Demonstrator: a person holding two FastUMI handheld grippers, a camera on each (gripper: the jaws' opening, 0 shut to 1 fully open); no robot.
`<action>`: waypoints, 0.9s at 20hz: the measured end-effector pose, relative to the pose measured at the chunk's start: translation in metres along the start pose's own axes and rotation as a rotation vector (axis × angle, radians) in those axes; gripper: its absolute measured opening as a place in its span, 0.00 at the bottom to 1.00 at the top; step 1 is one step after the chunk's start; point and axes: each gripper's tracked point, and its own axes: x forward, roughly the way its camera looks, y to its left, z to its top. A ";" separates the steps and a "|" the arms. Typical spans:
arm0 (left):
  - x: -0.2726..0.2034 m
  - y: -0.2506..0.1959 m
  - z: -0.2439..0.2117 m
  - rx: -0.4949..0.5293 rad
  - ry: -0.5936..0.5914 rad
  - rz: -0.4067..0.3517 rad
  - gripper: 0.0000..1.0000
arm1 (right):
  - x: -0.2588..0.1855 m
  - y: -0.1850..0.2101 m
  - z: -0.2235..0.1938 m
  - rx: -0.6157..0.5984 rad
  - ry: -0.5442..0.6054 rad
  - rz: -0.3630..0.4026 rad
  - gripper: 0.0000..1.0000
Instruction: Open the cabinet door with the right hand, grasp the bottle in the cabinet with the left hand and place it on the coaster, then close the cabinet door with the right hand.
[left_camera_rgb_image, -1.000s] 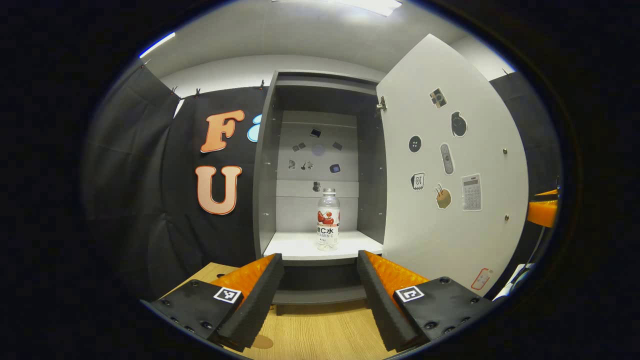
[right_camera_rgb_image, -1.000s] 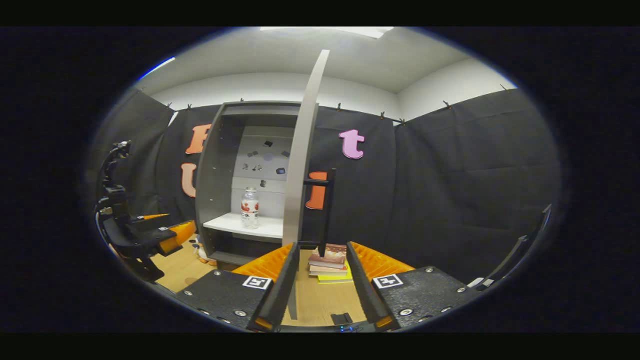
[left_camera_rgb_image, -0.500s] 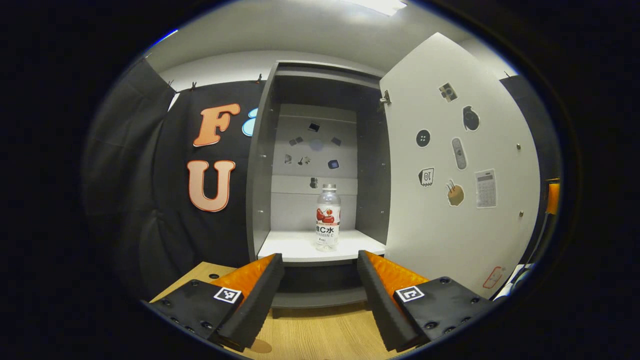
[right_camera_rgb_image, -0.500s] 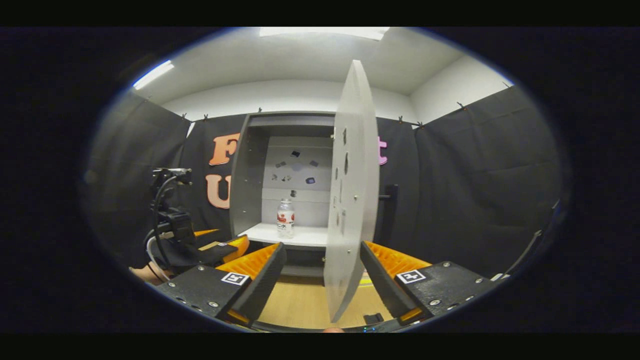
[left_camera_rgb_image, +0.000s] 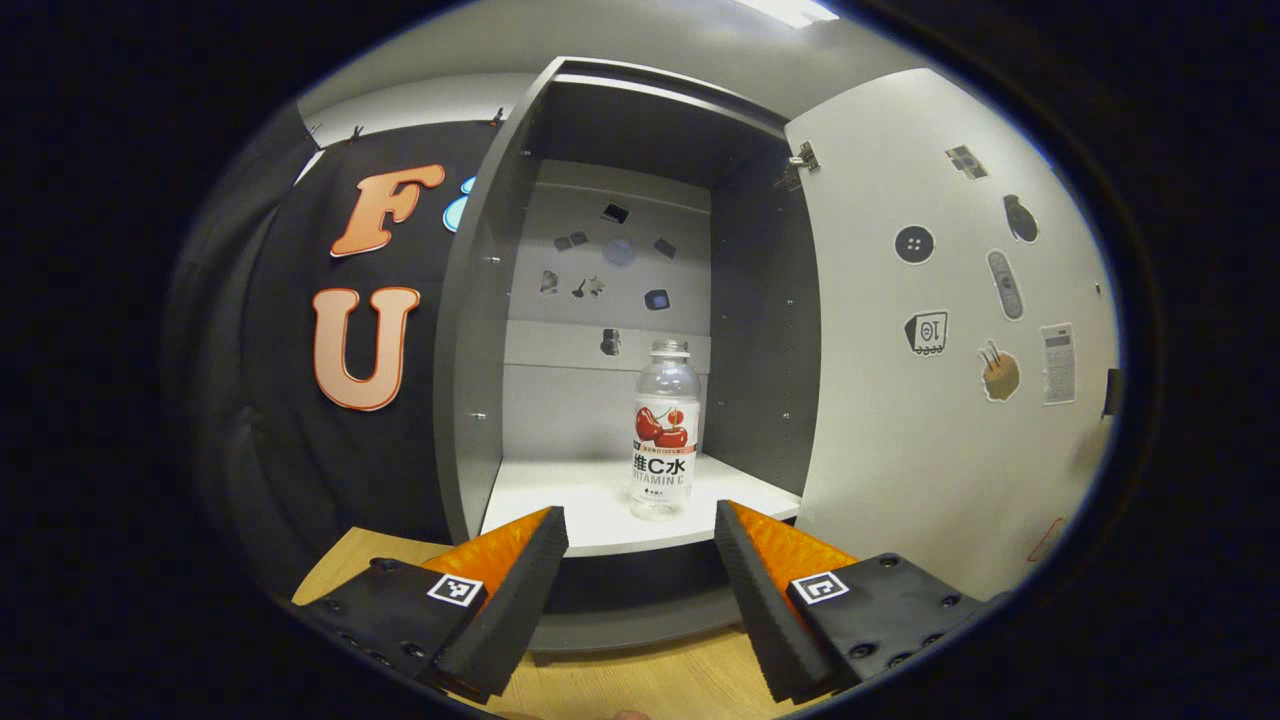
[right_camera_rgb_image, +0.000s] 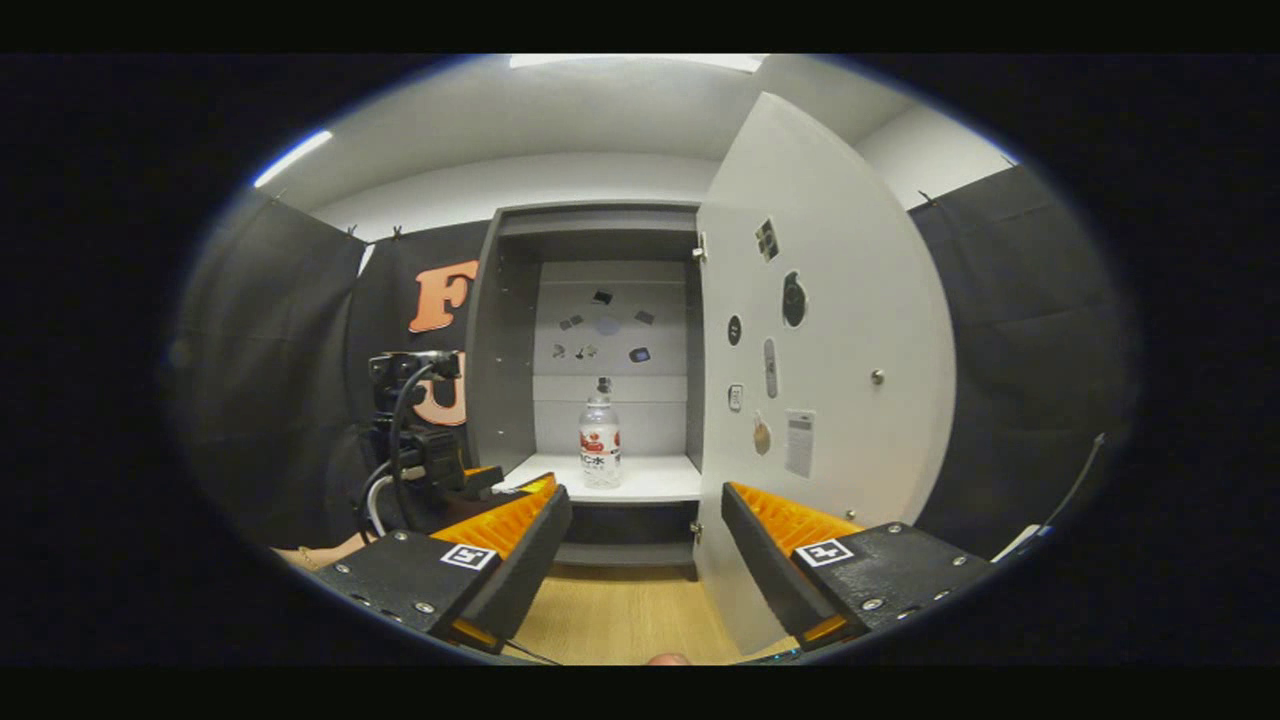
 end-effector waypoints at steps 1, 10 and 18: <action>0.011 0.003 -0.001 0.004 0.002 -0.018 0.96 | 0.010 0.006 -0.003 -0.010 0.007 -0.013 0.97; 0.086 -0.009 -0.009 0.034 0.009 -0.171 0.96 | 0.061 0.029 -0.019 -0.010 0.049 -0.108 0.93; 0.134 -0.028 -0.009 0.029 0.005 -0.243 0.96 | 0.076 0.030 -0.027 -0.022 0.085 -0.144 0.93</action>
